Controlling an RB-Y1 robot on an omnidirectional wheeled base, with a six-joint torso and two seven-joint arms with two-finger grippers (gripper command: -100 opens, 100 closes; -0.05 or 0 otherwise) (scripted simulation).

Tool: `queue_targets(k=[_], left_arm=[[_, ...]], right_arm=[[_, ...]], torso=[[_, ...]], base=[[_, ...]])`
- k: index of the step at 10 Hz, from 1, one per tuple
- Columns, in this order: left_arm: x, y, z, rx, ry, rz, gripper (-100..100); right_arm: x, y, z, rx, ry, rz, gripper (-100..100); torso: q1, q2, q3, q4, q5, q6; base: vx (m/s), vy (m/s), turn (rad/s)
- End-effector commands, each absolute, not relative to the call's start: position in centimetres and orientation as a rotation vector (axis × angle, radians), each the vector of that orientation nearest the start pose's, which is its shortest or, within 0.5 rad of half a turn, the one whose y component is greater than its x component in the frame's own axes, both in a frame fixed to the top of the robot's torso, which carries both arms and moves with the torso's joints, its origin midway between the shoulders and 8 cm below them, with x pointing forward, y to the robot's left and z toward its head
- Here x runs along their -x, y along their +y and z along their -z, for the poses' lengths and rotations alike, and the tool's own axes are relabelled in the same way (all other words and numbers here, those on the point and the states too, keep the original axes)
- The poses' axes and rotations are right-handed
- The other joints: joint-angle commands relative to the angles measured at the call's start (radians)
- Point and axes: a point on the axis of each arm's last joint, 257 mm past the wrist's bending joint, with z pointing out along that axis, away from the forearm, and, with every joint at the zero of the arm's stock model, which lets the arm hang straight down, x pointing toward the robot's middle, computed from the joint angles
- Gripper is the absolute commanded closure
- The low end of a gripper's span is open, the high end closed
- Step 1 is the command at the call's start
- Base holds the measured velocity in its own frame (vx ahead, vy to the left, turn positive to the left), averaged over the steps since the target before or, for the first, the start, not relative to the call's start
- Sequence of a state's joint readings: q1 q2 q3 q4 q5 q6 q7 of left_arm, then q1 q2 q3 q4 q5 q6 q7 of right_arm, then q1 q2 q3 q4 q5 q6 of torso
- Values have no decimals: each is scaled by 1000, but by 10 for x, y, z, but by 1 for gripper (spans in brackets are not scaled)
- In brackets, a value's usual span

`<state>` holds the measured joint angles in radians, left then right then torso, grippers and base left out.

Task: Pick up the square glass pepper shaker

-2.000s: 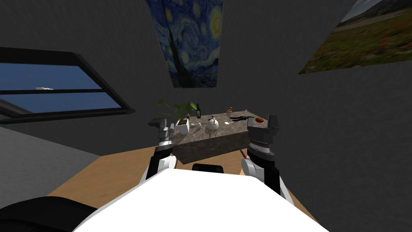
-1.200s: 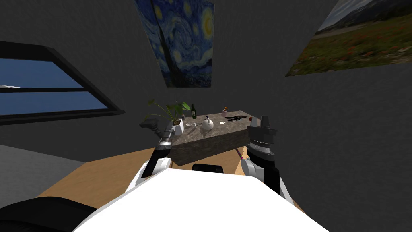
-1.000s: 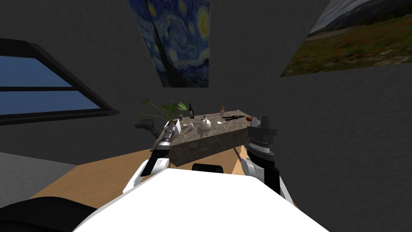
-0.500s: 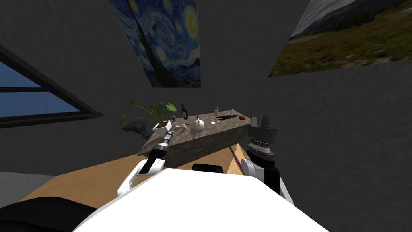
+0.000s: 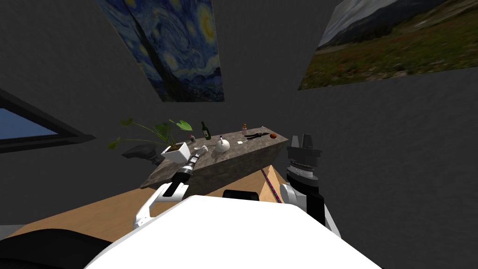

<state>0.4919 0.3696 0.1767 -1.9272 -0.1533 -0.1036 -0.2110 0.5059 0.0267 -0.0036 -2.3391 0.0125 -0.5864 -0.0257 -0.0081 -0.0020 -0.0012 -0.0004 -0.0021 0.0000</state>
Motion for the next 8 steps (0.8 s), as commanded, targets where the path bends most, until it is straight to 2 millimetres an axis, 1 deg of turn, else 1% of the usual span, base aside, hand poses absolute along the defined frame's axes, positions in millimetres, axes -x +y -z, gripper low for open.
queue_targets(k=[1, 4, 5, 8], left_arm=[[-392, 435, 214, 693, 1466, 415, -100], [-386, 475, 239, 735, 1536, 280, -100], [-386, 476, 240, 740, 1539, 276, -100], [-375, 519, 260, 808, 1590, 149, -100]], right_arm=[[-314, -276, -64, -561, 493, -1340, 0], [-314, -276, -64, -561, 493, -1340, 0], [-314, -276, -64, -561, 493, -1340, 0], [-314, -276, -64, -561, 494, -1340, 0]], torso=[[0, 0, 0, 0, 0, 0], [1, 0, 0, 0, 0, 0], [3, 1, 0, 0, 1, 0], [5, 1, 0, 0, 1, 0]], base=[[44, -115, -122], [52, -101, -118], [29, -45, -34], [45, -47, -115]])
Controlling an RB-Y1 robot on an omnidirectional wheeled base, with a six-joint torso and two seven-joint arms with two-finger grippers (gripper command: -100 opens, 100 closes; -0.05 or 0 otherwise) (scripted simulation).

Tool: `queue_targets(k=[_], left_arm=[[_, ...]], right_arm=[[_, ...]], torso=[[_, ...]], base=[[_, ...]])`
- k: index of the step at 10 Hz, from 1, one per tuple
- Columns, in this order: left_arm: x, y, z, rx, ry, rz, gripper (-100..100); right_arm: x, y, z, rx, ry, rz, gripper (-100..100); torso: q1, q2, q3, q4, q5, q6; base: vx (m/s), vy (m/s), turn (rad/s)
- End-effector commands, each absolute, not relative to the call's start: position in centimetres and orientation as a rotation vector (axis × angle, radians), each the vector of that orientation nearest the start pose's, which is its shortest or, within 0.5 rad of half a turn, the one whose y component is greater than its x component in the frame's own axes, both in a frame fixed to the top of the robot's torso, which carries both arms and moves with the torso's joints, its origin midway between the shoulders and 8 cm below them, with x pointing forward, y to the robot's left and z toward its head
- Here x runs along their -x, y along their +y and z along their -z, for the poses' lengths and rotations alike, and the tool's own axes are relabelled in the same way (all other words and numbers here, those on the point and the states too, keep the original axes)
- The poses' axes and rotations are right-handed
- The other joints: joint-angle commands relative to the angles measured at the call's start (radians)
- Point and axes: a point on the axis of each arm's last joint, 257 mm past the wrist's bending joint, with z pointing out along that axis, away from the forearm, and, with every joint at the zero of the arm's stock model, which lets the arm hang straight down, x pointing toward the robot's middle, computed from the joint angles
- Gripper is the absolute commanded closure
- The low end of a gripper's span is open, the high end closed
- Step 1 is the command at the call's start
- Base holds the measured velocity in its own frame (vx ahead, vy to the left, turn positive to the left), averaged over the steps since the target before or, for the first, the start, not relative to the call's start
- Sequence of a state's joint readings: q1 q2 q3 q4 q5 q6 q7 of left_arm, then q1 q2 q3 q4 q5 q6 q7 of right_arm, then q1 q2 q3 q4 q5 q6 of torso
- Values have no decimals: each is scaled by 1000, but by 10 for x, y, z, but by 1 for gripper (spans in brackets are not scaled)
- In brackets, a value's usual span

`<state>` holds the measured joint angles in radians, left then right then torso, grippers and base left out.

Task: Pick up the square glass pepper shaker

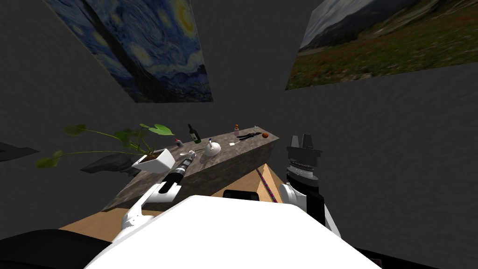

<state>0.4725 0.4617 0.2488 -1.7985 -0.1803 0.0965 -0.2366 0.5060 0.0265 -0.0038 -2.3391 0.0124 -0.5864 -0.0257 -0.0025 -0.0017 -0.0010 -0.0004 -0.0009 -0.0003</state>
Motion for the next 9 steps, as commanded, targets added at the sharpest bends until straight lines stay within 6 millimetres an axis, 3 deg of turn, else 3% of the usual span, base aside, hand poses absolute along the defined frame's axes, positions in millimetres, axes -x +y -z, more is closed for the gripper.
queue_targets(k=[1, 8, 9], left_arm=[[-375, 521, 262, 815, 1594, 143, -100], [-342, 601, 290, 996, 1648, -84, -100], [-340, 603, 292, 1005, 1652, -92, -100]], right_arm=[[-314, -276, -64, -561, 494, -1340, 0], [-314, -276, -64, -561, 494, -1340, 0], [-314, -276, -64, -561, 494, -1340, 0]], torso=[[0, 0, 0, 0, 0, 0], [1, 0, 0, 0, 0, 0], [2, 0, 0, 0, 0, 0]], base=[[39, -24, -20], [48, -20, -93], [44, -5, -32]])
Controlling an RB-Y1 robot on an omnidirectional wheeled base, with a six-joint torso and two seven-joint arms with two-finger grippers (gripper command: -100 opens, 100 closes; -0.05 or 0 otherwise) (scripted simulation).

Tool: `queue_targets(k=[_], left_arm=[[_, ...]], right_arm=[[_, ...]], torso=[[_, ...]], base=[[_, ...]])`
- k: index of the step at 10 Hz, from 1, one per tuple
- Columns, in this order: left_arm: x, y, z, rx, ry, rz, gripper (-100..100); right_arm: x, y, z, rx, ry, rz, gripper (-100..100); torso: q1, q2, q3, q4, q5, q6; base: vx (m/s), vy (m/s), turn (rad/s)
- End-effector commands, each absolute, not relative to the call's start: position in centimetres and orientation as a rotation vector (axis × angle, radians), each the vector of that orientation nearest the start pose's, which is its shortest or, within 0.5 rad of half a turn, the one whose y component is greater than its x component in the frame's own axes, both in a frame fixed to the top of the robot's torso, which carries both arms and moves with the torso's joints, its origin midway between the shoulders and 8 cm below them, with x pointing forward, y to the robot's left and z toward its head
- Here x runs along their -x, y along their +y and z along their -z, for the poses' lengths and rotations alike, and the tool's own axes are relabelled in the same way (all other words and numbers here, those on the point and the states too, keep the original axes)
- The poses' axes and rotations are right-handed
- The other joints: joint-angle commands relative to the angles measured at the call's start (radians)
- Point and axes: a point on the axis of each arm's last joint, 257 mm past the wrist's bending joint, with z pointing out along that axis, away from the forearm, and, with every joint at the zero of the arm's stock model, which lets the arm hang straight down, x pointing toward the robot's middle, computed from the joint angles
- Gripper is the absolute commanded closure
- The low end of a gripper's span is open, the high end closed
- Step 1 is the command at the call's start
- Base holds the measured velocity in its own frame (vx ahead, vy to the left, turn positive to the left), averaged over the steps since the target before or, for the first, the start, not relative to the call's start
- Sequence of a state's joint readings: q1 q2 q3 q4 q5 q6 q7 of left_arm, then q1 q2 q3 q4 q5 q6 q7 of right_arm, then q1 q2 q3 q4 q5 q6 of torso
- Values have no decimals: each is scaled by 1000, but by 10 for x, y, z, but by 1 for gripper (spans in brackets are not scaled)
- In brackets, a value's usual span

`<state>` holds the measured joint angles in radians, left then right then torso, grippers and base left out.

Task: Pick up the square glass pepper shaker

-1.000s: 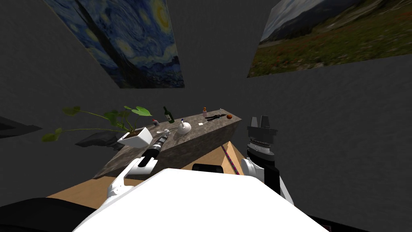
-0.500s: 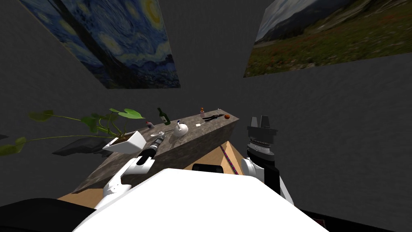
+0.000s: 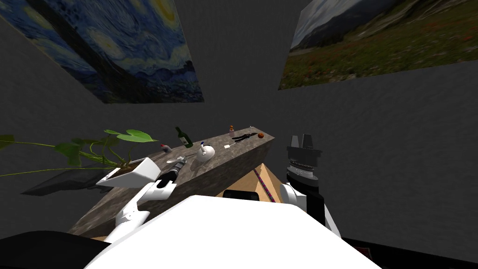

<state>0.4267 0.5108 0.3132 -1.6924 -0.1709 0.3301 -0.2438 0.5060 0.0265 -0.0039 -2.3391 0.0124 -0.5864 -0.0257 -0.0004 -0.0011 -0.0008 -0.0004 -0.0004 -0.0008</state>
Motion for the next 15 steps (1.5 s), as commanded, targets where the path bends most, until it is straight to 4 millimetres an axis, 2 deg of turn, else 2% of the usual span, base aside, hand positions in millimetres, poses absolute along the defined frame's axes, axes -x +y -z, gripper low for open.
queue_targets(k=[1, 6, 8, 9, 10, 11, 15], left_arm=[[-334, 614, 295, 1035, 1656, -126, -100], [-307, 657, 303, 1148, 1664, -256, -100], [-299, 669, 303, 1176, 1664, -296, -100], [-302, 664, 302, 1165, 1664, -280, -100], [-301, 665, 302, 1168, 1664, -284, 0], [-299, 672, 305, 1180, 1657, -293, -100], [-296, 686, 311, 1204, 1644, -312, -100]], right_arm=[[-314, -276, -64, -561, 494, -1340, 0], [-314, -276, -64, -561, 494, -1340, 0], [-314, -276, -64, -561, 494, -1340, 0], [-314, -276, -64, -561, 494, -1340, 0], [-314, -276, -64, -561, 494, -1340, 0], [-314, -276, -64, -561, 494, -1340, 0], [-314, -276, -64, -561, 494, -1340, 0]], torso=[[0, 0, 0, 0, 0, 0], [0, 0, 0, 0, 0, 0], [0, 1, 1, 0, 0, 0], [0, 1, 1, 0, 0, 0], [0, 2, 1, 0, 0, 0], [0, 3, 2, 1, 0, 0], [2, 4, 2, 1, 0, 0]], base=[[35, -7, -52], [47, -10, -80], [31, -10, -49], [16, -4, -9], [0, 0, 0], [-5, 7, -99], [-11, 19, -80]])
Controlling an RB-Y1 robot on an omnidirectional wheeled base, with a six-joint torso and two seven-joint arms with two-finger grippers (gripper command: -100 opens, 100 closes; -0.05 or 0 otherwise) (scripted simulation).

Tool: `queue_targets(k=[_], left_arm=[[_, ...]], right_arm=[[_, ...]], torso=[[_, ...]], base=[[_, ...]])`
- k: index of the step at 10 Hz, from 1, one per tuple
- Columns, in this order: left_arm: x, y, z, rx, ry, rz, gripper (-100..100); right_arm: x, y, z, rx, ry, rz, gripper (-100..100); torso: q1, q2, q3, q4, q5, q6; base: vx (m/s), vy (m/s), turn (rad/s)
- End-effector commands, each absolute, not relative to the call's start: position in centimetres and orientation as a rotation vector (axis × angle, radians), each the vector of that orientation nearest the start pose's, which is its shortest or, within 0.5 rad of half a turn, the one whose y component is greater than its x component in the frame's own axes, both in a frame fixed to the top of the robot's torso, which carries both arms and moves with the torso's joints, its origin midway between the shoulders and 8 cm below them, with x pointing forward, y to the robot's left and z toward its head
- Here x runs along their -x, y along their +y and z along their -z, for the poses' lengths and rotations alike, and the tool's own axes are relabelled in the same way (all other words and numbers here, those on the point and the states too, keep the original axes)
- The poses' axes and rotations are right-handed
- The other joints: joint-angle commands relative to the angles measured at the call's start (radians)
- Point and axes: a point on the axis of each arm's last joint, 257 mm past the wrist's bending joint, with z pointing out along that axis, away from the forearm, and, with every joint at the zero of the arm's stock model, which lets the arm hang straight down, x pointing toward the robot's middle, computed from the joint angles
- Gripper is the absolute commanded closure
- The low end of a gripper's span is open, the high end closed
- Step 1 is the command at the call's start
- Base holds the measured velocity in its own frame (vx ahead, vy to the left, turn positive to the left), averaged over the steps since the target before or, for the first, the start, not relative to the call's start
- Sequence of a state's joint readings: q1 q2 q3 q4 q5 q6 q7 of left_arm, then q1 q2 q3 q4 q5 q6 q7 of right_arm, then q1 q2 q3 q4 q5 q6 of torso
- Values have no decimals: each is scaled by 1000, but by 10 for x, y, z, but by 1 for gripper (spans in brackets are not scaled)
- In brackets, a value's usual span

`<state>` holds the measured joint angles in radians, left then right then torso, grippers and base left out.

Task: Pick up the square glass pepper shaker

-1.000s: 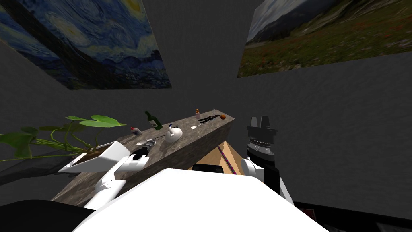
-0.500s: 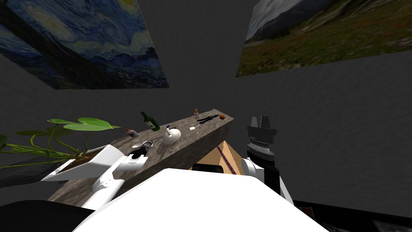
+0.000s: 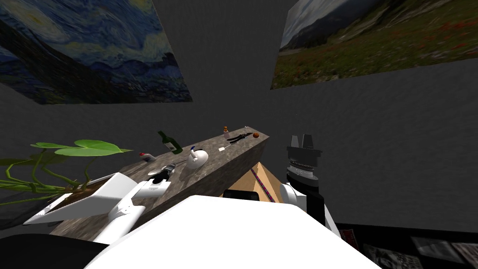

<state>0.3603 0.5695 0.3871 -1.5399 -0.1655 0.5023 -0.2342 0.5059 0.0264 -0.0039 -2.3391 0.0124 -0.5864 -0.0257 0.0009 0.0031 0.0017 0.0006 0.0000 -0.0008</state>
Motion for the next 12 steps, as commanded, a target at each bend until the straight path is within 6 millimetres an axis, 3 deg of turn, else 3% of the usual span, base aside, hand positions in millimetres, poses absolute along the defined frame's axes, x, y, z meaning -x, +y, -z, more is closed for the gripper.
queue_targets(k=[1, 2, 6, 7, 8, 10, 11, 12], left_arm=[[-296, 684, 310, 1200, 1647, -309, -100], [-296, 684, 310, 1200, 1646, -309, 100], [-296, 685, 309, 1198, 1645, -310, 100], [-296, 685, 309, 1198, 1645, -310, 0], [-298, 677, 307, 1188, 1653, -300, 100], [-301, 665, 302, 1168, 1664, -284, 100], [-300, 669, 305, 1173, 1661, -289, 100], [-300, 668, 305, 1174, 1662, -289, 0]], right_arm=[[-314, -276, -64, -561, 494, -1340, 0], [-314, -276, -64, -561, 494, -1340, 0], [-314, -276, -64, -561, 494, -1340, 0], [-314, -276, -64, -561, 494, -1340, 0], [-314, -276, -64, -561, 494, -1340, 0], [-314, -276, -64, -561, 494, -1340, 0], [-314, -276, -64, -561, 494, -1340, 0], [-314, -276, -64, -561, 494, -1340, 0]], torso=[[0, 0, 0, 0, 0, 0], [-1, 0, 0, 0, 0, 0], [0, -1, -1, 0, 1, 0], [0, -1, -1, 0, 1, 0], [0, -1, -1, 0, 1, 0], [-2, -1, -1, -1, 0, -2], [-3, -1, -1, -1, 0, -1], [-2, -1, -1, 0, 0, 0]], base=[[-7, 7, -20], [-2, 2, 13], [0, 0, 0], [0, 0, 0], [11, -12, 127], [20, -30, 148], [6, -17, 21], [0, 0, 0]])
